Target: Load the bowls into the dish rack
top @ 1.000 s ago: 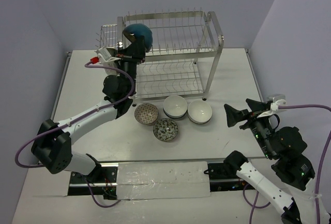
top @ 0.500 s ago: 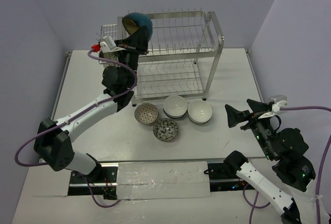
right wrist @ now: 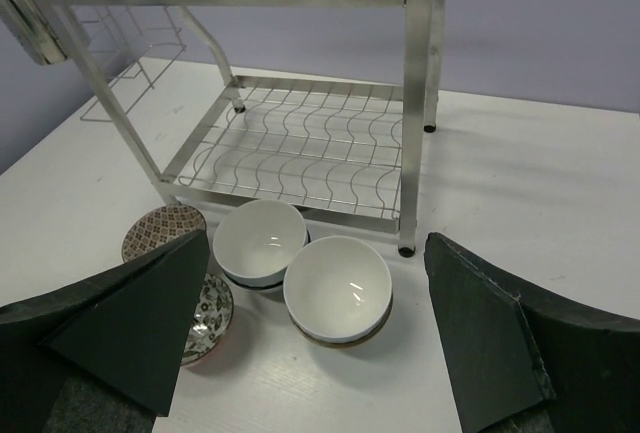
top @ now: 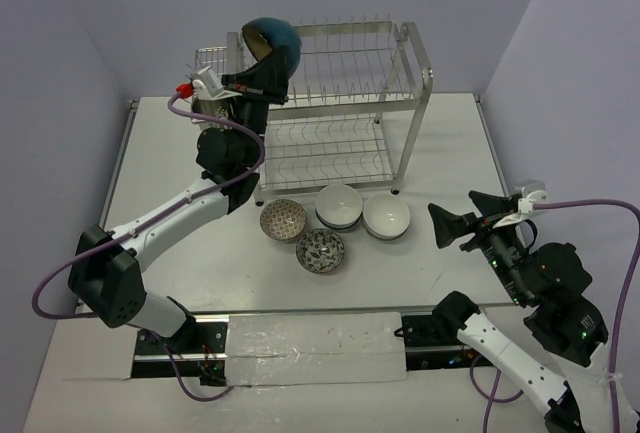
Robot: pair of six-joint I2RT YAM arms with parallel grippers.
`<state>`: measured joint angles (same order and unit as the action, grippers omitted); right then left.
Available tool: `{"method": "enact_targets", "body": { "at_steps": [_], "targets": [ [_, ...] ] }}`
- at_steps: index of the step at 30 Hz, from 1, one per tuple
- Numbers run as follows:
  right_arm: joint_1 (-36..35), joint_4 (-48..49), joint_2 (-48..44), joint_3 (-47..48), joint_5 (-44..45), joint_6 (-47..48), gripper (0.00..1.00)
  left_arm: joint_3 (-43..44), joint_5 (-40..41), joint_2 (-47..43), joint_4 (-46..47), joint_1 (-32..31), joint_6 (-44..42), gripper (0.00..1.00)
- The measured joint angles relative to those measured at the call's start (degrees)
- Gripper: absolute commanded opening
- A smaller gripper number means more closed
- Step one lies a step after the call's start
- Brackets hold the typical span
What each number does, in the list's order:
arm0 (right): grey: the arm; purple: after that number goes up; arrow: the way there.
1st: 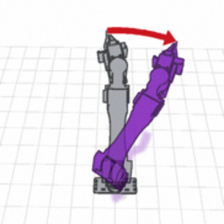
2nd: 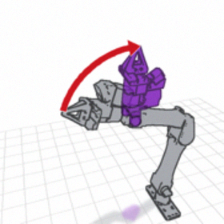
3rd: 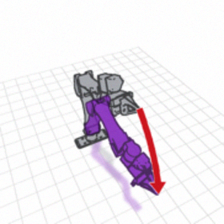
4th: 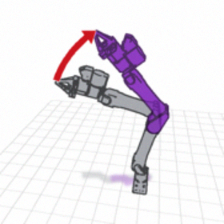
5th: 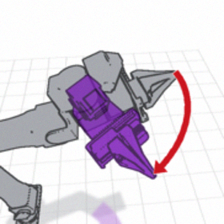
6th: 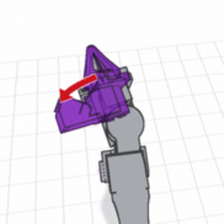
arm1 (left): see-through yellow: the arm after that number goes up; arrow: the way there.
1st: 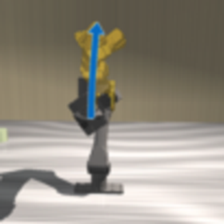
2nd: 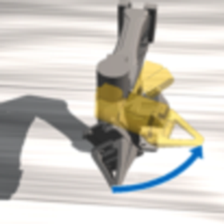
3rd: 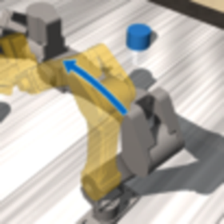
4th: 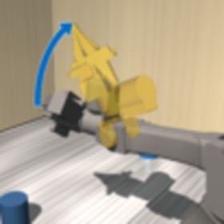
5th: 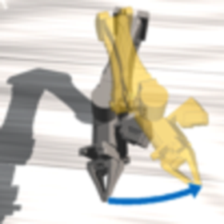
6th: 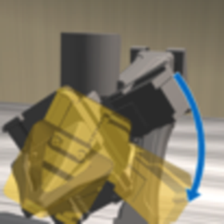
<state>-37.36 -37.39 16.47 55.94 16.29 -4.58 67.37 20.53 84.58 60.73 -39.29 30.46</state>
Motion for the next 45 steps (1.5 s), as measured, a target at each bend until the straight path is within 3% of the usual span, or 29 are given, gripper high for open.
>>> {"method": "enact_targets", "body": {
  "at_steps": [10, 18, 31, 45],
  "targets": [
    [0.0, -0.48, 0.68, 1.16, -1.29, 0.11, 0.95, -0.13, -1.68, 1.14, 1.18, 0.48, 2.29, 0.0],
    [0.0, -0.52, 1.6, 1.79, -3.63, 0.09, 0.95, -6.64, -1.38, -0.81, 4.28, 1.51, 6.54, 0.0],
    [0.0, -0.85, 1.79, 1.79, -5.09, -0.02, 0.95, -8.02, -1.33, -1.46, 7.08, 1.75, 9.81, 0.0],
    [0.0, -0.85, 1.79, 1.79, -6.51, -0.11, 0.95, -16.2, 0.07, -3.39, 9.9, 2.19, 12.98, 0.03]
  ]
}}
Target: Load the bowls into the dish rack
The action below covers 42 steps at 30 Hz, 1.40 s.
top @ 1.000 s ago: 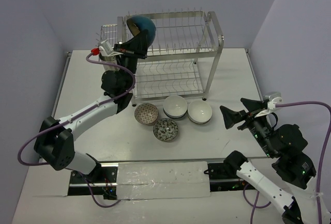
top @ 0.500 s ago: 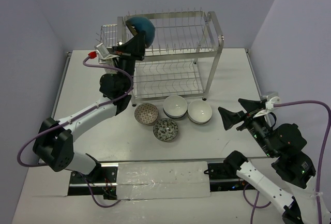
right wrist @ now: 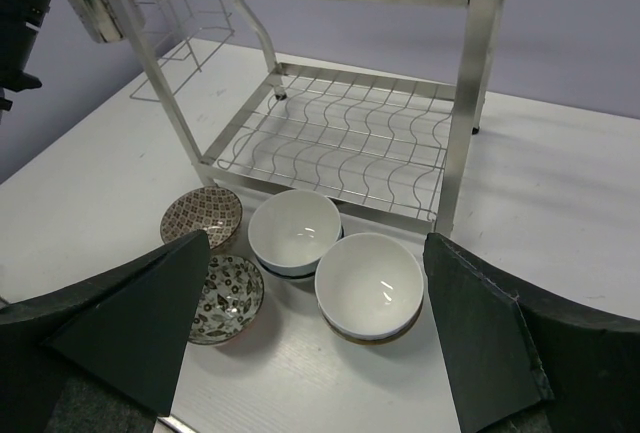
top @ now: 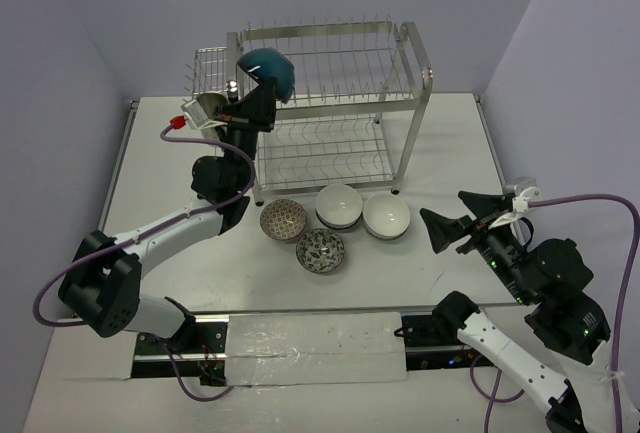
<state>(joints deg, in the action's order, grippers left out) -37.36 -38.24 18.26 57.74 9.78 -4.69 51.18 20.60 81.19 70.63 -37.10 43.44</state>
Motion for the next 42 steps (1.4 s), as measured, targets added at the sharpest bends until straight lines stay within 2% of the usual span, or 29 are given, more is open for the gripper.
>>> {"method": "enact_targets", "body": {
  "at_steps": [20, 29, 30, 31, 35, 36, 39, 40, 42],
  "targets": [
    [0.0, 0.02, 0.0, -0.2, -0.7, -0.39, 0.94, -7.87, -0.92, -5.68, 2.27, 0.15, 4.15, 0.24],
    [0.0, 0.04, -0.02, -0.85, -1.42, -0.87, 0.94, -10.16, -0.83, -8.5, 1.03, 0.11, 6.08, 0.27],
    [0.0, 0.04, -0.02, -0.85, -1.51, -0.98, 0.94, -10.38, -0.83, -8.74, 0.87, 0.11, 6.34, 0.29],
    [0.0, 0.04, -0.02, -0.85, -1.53, -1.01, 0.94, -10.47, -0.85, -9.05, 0.55, 0.11, 6.56, 0.37],
    [0.0, 0.04, -0.02, -0.87, -1.55, -1.03, 0.94, -9.94, -1.36, -11.06, -3.21, -0.15, 6.78, 0.49],
    [0.0, 0.04, -0.02, -0.85, -1.55, -1.01, 0.94, -9.11, -1.55, -11.85, -5.44, -0.42, 6.73, 0.55],
    [0.0, 0.04, 0.0, -0.85, -1.53, -1.01, 0.94, -5.7, -1.7, -14.45, -13.49, -1.25, 6.21, 0.63],
    [0.0, 0.04, 0.0, -0.85, -1.53, -1.01, 0.94, -4.37, -1.79, -15.72, -17.29, -1.53, 6.1, 0.69],
    [0.0, 0.04, 0.0, -0.85, -1.53, -1.01, 0.94, -0.98, -1.99, -18.32, -25.29, -2.25, 5.84, 0.75]
  ]
}}
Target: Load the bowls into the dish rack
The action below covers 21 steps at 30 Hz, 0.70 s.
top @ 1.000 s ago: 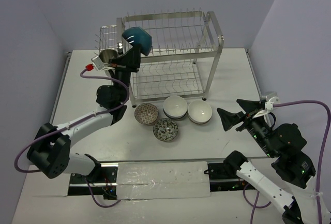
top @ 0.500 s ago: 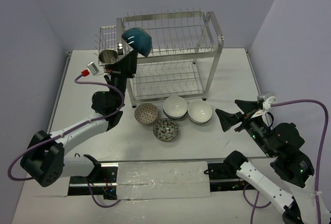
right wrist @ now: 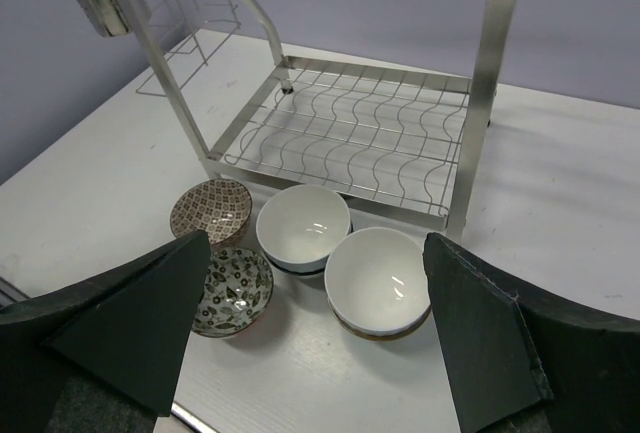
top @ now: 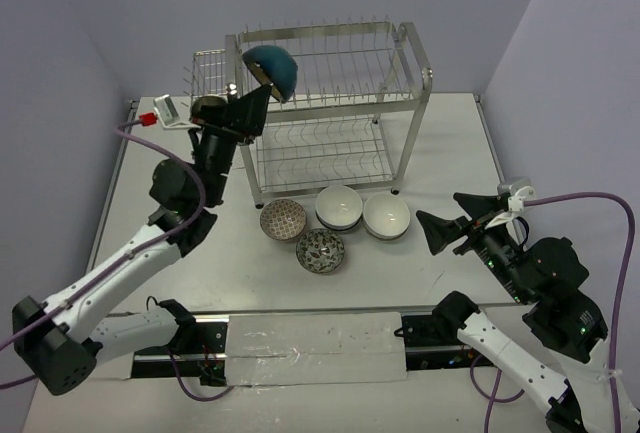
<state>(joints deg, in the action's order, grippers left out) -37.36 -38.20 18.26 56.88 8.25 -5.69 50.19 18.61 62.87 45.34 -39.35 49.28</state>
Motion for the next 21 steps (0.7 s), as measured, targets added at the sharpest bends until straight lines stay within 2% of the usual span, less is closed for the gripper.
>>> {"method": "enact_targets", "body": {
  "at_steps": [2, 4, 7, 9, 14, 19, 21],
  "targets": [
    [0.0, 0.0, 0.07, 0.0, 0.07, 0.0, 0.94, 4.46, -0.11, -2.49, -9.4, -0.44, -0.07, 0.8],
    [0.0, 0.0, 0.24, 0.0, 0.11, 0.02, 0.94, 9.09, 0.2, -4.07, -20.72, -0.5, -0.33, 0.79],
    [0.0, 0.02, 0.72, 0.0, 0.44, 0.02, 0.94, 16.52, 1.75, -6.36, -33.27, -0.48, -0.55, 0.79],
    [0.0, 0.04, 1.16, 0.0, 0.68, 0.02, 0.94, 18.23, 3.13, -8.07, -39.69, -0.5, -0.79, 0.8],
    [0.0, 0.59, 3.52, 0.02, 0.76, -0.72, 0.96, 19.5, 5.27, -9.31, -50.99, -0.48, -4.92, 0.82],
    [0.0, 0.74, 11.34, 4.46, 0.96, -2.4, 1.0, 26.71, 5.27, -3.8, -59.3, -0.48, -11.08, 0.86],
    [0.0, 0.74, 15.56, 8.22, 0.98, -2.6, 1.0, 30.14, 5.38, -1.6, -62.58, -0.48, -13.07, 0.91]
  ]
}}
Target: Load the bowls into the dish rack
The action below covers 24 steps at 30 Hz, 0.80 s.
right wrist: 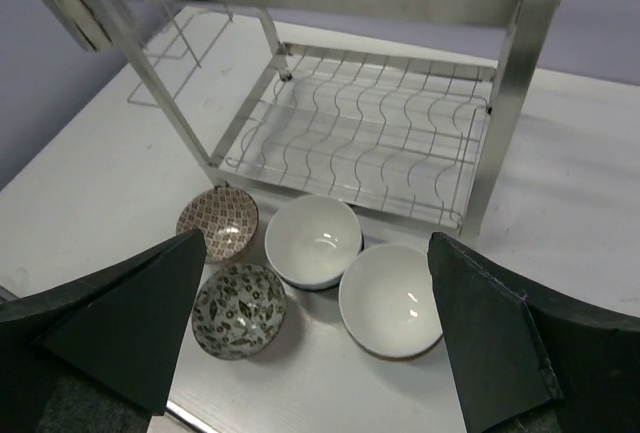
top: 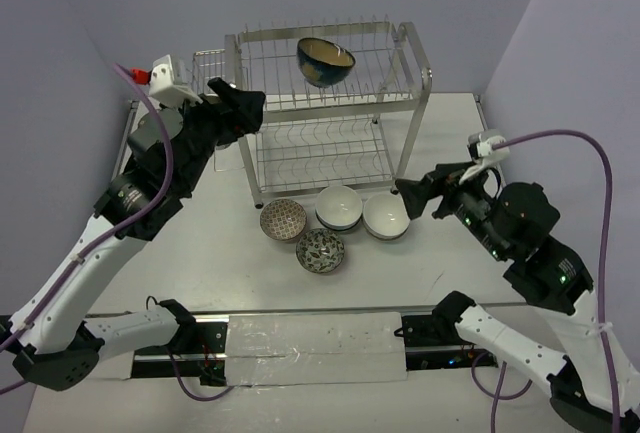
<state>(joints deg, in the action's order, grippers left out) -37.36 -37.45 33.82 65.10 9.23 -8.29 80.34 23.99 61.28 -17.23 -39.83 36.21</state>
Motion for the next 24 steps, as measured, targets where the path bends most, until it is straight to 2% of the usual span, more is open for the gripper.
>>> {"method": "enact_targets", "body": {
  "at_steps": [5, 8, 13, 16, 19, 24],
  "targets": [
    [-0.02, -1.38, 9.84, 12.28, 0.79, 0.33, 1.0, 7.5, 1.79, 3.37, -8.39, 0.11, -2.56, 0.95],
    [-0.02, -2.91, 16.98, 23.3, 2.01, 1.62, 1.0, 12.04, 2.89, 4.74, -13.09, 0.92, -2.64, 0.95],
    [-0.07, -5.79, 31.54, 43.6, 1.44, 6.67, 0.95, 20.59, 2.67, 7.67, -21.16, 4.98, -3.48, 0.95],
    [-0.11, -6.54, 38.8, 52.13, -1.01, 9.73, 0.95, 22.23, 1.31, 8.68, -25.18, 7.34, -4.07, 0.95],
    [-0.2, -6.23, 44.63, 55.01, -3.39, 12.37, 0.95, 22.08, -0.57, 9.44, -28.76, 8.83, -4.33, 0.95],
    [-0.37, -3.54, 49.7, 52.48, -5.79, 14.53, 0.96, 21.55, -3.26, 10.23, -30.71, 10.4, -6.49, 0.95]
  ]
}}
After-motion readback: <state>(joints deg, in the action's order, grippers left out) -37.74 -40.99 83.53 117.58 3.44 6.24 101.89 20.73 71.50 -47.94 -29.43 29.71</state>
